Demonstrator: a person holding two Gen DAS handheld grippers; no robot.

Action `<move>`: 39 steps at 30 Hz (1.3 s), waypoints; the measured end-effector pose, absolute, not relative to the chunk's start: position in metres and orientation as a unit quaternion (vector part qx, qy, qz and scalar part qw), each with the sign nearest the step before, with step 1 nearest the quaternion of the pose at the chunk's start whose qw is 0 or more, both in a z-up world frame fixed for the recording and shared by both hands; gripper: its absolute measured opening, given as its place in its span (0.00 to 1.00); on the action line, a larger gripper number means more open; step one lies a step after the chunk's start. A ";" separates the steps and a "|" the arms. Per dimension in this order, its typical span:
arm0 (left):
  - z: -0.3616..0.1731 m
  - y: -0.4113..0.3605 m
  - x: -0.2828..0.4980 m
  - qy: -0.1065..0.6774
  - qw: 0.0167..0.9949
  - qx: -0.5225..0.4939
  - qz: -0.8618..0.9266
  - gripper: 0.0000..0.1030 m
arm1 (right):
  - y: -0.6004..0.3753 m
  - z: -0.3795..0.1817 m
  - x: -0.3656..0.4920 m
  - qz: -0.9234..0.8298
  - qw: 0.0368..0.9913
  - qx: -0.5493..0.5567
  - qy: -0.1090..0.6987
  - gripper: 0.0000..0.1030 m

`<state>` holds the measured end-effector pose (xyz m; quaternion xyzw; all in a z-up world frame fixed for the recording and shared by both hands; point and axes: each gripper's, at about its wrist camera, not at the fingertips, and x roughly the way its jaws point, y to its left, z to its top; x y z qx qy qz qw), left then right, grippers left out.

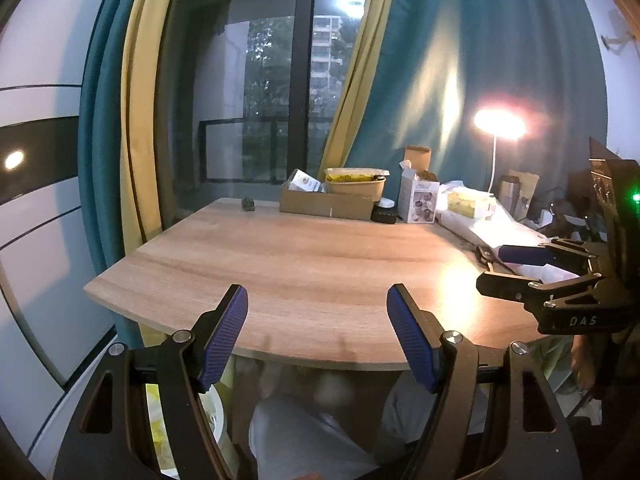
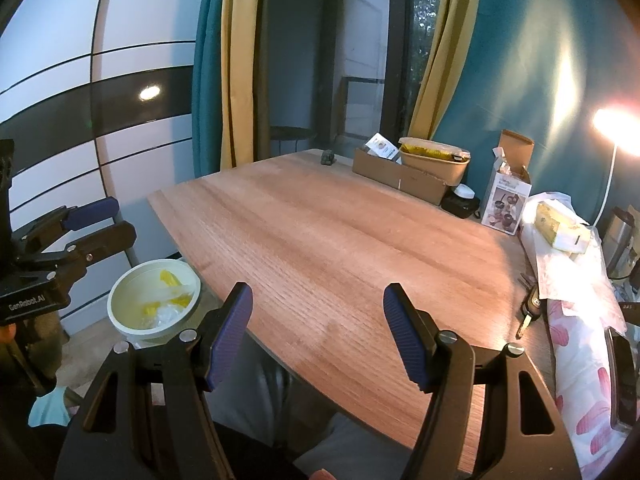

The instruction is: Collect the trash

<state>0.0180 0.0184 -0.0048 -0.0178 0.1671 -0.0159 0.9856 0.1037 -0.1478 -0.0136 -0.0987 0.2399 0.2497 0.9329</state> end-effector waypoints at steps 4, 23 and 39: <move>-0.005 0.016 0.019 0.166 0.986 -0.017 -0.016 0.73 | -0.149 -0.014 0.104 0.250 0.933 -0.098 0.239 0.66; -0.004 0.012 0.021 0.166 0.986 -0.012 -0.018 0.73 | -0.149 -0.015 0.103 0.253 0.931 -0.105 0.241 0.66; -0.002 0.009 0.024 0.166 0.986 -0.009 -0.022 0.73 | -0.149 -0.015 0.103 0.253 0.931 -0.106 0.240 0.66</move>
